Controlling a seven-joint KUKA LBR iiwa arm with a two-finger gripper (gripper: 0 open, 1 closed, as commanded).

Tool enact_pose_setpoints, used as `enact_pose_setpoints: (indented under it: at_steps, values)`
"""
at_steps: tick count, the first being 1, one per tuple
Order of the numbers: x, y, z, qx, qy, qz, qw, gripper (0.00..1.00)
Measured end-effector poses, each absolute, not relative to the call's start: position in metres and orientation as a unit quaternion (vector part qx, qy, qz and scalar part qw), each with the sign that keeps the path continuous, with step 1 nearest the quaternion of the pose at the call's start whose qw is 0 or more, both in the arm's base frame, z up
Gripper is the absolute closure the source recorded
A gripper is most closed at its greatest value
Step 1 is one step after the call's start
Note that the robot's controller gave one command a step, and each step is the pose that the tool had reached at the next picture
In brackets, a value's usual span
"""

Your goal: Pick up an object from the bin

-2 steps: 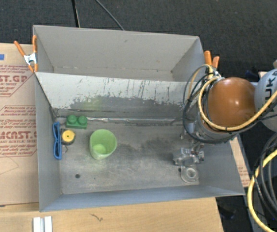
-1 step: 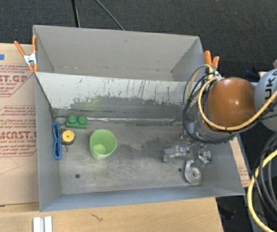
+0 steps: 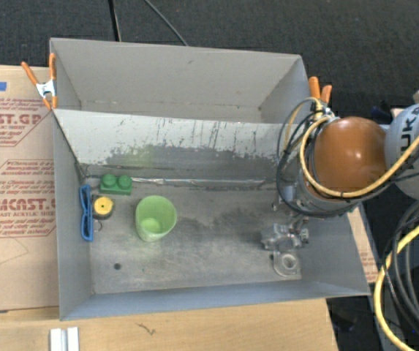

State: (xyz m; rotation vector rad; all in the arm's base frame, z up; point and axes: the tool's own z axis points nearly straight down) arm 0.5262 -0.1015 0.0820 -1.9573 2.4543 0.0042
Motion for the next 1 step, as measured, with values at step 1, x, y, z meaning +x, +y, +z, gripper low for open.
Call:
enact_pose_setpoints:
  at_steps: [1]
  values:
    - [0.5262, -0.1013, 0.0819, -0.624, 0.782, 0.001, 0.001, 0.0]
